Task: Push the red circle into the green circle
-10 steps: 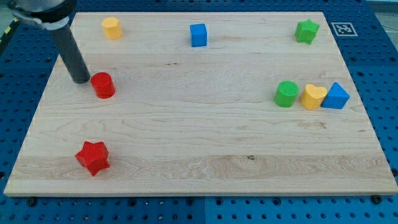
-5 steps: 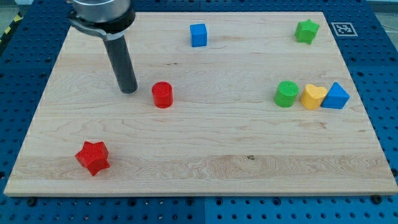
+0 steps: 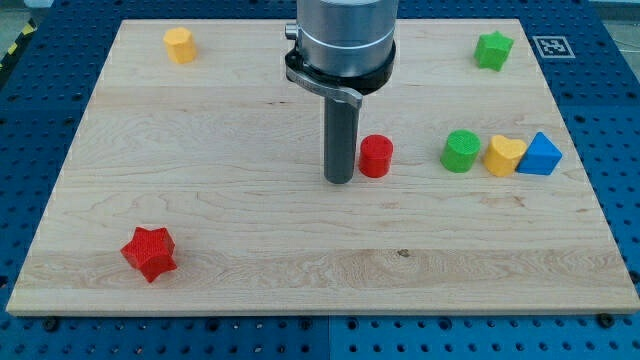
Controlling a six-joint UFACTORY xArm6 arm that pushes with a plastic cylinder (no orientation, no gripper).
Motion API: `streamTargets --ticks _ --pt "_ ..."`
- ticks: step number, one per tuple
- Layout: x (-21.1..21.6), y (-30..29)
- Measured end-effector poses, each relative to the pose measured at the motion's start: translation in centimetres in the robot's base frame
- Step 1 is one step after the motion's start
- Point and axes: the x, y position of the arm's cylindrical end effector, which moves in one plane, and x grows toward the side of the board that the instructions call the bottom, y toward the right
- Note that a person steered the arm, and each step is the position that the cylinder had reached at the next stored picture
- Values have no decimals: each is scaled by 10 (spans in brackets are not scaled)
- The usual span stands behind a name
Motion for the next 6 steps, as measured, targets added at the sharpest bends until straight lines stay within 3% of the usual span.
streamTargets --ticks 3,4,6 --pt "-4 58" --pt "-8 23" --pt "-27 31"
